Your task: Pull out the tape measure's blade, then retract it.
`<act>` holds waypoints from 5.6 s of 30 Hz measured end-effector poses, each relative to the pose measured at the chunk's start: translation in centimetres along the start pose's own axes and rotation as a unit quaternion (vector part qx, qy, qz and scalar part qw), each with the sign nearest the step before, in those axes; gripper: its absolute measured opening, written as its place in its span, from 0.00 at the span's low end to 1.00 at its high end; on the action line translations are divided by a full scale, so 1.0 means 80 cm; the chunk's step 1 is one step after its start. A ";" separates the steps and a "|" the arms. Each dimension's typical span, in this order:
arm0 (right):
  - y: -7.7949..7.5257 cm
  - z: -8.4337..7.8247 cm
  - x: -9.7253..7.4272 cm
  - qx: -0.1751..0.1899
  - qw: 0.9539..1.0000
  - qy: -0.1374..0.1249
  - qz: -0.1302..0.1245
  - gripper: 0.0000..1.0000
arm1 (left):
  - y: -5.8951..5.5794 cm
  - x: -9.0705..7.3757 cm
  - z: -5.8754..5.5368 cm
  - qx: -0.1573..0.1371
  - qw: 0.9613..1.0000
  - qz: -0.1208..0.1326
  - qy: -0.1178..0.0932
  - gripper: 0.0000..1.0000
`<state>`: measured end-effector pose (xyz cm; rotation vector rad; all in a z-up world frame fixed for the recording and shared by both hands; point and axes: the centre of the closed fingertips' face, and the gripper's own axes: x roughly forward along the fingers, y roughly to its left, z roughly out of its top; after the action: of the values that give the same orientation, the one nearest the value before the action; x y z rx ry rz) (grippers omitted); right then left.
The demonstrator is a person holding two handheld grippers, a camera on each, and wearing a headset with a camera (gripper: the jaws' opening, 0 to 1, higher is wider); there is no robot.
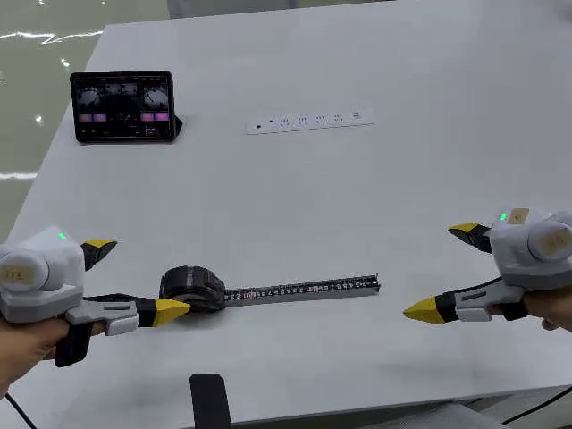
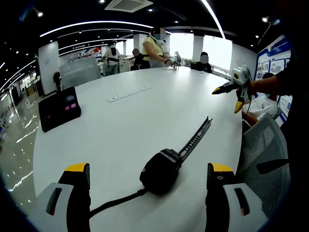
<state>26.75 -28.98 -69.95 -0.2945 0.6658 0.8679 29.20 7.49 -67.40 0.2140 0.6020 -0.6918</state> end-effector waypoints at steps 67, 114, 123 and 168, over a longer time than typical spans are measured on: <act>0.002 -0.068 -0.062 0.014 0.999 0.037 -0.034 0.99 | -0.012 -0.014 -0.038 -0.029 0.999 0.038 -0.003 0.99; -0.001 0.019 0.029 -0.164 0.976 0.115 0.090 0.99 | -0.020 0.026 -0.009 -0.080 0.989 0.120 -0.033 0.99; -0.002 0.019 0.053 -0.190 0.966 0.134 0.111 0.99 | -0.018 0.040 -0.003 -0.074 0.986 0.142 -0.043 0.99; 0.008 -0.002 0.116 -0.233 0.944 0.171 0.162 0.81 | -0.020 0.070 -0.016 -0.106 0.969 0.202 -0.090 0.99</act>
<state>30.44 -23.03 -76.07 -0.7910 0.8397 1.3076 30.99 3.78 -71.72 0.0691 0.4352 -0.2457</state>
